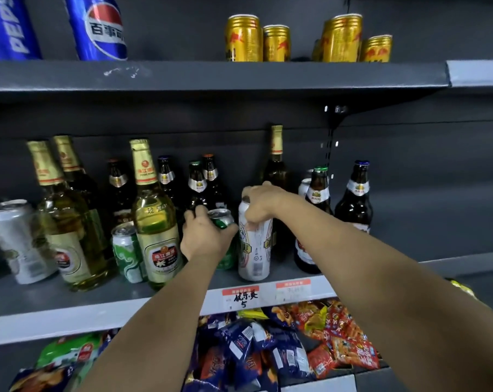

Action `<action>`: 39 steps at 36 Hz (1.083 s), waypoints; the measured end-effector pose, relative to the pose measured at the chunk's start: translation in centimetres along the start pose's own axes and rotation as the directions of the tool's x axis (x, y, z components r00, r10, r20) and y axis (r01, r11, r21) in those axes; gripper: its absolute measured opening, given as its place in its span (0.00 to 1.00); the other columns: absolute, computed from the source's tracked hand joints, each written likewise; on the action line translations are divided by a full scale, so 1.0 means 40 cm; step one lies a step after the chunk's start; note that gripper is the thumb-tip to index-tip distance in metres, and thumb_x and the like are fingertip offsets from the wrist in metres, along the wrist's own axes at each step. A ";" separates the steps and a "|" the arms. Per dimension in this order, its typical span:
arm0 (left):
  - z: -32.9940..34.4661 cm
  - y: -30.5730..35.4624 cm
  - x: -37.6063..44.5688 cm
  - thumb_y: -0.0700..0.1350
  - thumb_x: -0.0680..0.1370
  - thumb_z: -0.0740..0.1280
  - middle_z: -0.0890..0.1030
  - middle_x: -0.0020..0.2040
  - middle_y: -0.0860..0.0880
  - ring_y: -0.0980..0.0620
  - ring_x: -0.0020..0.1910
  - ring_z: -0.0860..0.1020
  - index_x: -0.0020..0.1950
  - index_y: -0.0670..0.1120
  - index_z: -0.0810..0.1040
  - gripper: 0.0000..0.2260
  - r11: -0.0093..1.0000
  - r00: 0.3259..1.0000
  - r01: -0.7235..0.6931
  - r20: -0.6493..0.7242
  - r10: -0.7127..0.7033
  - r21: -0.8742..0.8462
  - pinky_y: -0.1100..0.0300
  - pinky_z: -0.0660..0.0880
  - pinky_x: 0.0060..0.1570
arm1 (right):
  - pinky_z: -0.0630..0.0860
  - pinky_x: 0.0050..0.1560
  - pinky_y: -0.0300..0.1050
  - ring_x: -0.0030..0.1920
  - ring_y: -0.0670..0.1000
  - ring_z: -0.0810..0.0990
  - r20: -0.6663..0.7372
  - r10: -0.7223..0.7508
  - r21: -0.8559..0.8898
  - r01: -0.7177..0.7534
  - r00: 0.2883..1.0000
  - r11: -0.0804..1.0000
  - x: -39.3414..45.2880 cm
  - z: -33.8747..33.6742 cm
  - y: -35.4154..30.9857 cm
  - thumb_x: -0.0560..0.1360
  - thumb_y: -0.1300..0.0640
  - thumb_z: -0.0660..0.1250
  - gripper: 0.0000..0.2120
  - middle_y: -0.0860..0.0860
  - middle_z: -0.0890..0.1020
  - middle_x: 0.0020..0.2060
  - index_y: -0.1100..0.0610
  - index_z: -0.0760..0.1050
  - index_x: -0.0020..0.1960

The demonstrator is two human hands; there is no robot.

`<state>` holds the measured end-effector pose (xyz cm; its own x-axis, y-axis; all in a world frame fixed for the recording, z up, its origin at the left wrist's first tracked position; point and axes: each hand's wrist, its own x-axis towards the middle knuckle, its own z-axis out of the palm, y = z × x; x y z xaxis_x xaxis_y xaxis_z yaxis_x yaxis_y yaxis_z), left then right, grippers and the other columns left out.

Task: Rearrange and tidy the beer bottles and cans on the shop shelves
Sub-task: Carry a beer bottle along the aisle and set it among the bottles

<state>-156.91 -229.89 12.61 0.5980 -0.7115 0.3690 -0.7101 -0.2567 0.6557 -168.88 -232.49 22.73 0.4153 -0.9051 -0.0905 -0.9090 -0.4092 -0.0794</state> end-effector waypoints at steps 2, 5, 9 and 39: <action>-0.008 -0.004 -0.006 0.61 0.67 0.73 0.69 0.62 0.44 0.41 0.59 0.73 0.61 0.45 0.68 0.31 1.000 0.999 0.014 0.043 -0.015 0.024 0.51 0.71 0.46 | 0.71 0.64 0.55 0.66 0.62 0.67 0.009 -0.010 0.021 0.010 1.000 1.000 -0.002 0.006 -0.006 0.71 0.56 0.72 0.36 0.59 0.60 0.69 0.52 0.59 0.74; -0.007 -0.006 -0.016 0.62 0.69 0.71 0.69 0.65 0.42 0.41 0.62 0.72 0.65 0.44 0.64 0.34 0.998 0.993 0.042 0.112 -0.048 0.053 0.50 0.70 0.48 | 0.71 0.64 0.53 0.69 0.62 0.65 -0.014 -0.038 0.052 0.038 0.999 0.998 -0.012 0.021 -0.001 0.72 0.54 0.72 0.40 0.58 0.58 0.71 0.51 0.53 0.77; -0.010 0.005 -0.016 0.61 0.73 0.67 0.67 0.69 0.42 0.40 0.66 0.69 0.75 0.51 0.56 0.35 0.993 0.979 -0.005 0.201 -0.019 0.116 0.48 0.70 0.57 | 0.72 0.58 0.51 0.68 0.60 0.68 -0.206 -0.046 0.146 0.077 0.978 0.986 -0.019 0.065 0.015 0.74 0.41 0.67 0.36 0.57 0.62 0.71 0.50 0.57 0.77; -0.405 -0.291 -0.527 0.62 0.72 0.66 0.75 0.57 0.45 0.42 0.57 0.76 0.59 0.48 0.69 0.23 0.819 0.874 0.468 -0.313 -0.373 0.331 0.52 0.69 0.44 | 0.72 0.54 0.52 0.63 0.61 0.73 -0.348 -0.670 0.013 0.718 0.656 0.696 -0.400 0.330 -0.323 0.78 0.43 0.60 0.26 0.54 0.67 0.68 0.46 0.60 0.74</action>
<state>-155.22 -201.29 7.87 0.9034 -0.3214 0.2838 -0.4249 -0.7597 0.4923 -163.35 -211.19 12.09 0.8690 -0.3600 0.3394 -0.3344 -0.9330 -0.1333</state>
